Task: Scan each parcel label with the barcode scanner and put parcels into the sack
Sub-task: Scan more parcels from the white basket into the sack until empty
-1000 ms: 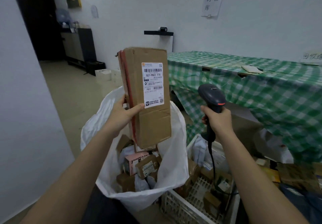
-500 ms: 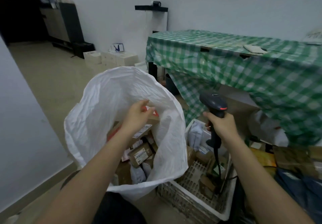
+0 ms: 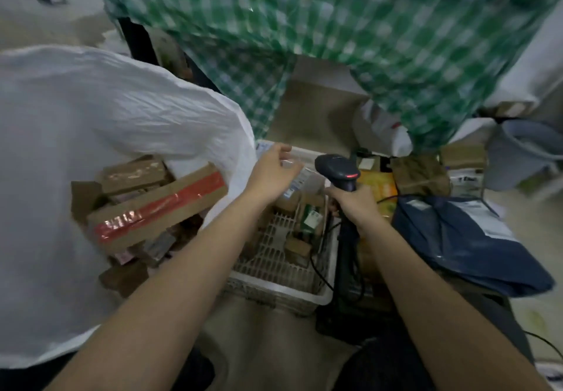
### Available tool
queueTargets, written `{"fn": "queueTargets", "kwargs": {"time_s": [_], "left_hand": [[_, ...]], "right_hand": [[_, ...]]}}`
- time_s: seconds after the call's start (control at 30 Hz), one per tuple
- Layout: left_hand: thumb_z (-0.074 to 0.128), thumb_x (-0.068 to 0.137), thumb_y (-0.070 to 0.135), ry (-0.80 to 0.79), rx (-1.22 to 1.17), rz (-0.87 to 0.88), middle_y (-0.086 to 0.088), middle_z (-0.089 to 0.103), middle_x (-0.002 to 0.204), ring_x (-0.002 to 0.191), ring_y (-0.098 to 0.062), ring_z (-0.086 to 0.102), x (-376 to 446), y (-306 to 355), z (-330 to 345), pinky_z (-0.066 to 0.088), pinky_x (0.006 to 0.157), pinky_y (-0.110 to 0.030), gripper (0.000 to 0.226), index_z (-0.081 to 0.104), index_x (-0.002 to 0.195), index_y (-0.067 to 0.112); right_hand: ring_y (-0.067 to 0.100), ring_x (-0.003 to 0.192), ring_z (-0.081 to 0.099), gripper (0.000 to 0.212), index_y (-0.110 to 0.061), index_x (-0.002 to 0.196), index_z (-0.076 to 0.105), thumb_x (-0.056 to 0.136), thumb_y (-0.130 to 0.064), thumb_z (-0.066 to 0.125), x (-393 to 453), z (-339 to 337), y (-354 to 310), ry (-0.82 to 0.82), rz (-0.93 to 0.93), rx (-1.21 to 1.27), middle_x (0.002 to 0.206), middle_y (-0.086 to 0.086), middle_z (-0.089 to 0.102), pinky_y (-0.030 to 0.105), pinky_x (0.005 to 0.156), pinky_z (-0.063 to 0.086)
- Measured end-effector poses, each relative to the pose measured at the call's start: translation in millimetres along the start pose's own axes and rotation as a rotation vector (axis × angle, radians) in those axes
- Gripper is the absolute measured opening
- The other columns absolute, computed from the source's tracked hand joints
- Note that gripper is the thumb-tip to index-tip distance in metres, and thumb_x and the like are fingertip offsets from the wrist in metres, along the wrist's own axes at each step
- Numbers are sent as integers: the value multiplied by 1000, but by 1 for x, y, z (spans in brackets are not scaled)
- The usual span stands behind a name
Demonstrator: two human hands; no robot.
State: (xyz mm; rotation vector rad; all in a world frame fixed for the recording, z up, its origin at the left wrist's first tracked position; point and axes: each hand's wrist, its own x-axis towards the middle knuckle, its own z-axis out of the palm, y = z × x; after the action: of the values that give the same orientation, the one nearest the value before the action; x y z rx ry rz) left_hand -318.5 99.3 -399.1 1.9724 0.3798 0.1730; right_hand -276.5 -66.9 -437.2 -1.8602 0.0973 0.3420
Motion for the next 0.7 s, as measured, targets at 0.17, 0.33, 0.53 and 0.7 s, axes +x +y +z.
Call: {"fn": "queueTargets", "kwargs": {"time_s": [0.17,0.33,0.53,0.7], "left_hand": [[57,95,24,-39,91,-107,-8,49,140,119,-21,50,65,-40,54,44,91,-29,50,42,140,10],[65,87,28,52,139,-292,-14,61,124,110,-31,60,145,-110,88,51,93,-39,46,54,128,9],[66,87,24,251,222,-316,-19,46,137,126,-36,45,219,-175,105,36,103,-38,55,44,134,6],[68,84,32,268,540,-268,-20,41,138,128,-39,38,253,-207,105,35,102,-43,58,47,134,12]], "right_hand": [[21,55,55,15,-11,73,58,82,-13,69,51,3,28,80,97,74,64,8,56,24,48,43],[27,60,56,12,-12,68,59,75,-15,68,126,26,46,112,115,113,60,8,55,35,58,44],[17,52,54,15,-13,70,58,82,-10,67,196,54,70,73,135,169,56,3,54,28,55,45],[17,47,51,17,-9,69,58,83,-9,67,230,68,80,63,170,263,53,5,51,25,49,44]]}}
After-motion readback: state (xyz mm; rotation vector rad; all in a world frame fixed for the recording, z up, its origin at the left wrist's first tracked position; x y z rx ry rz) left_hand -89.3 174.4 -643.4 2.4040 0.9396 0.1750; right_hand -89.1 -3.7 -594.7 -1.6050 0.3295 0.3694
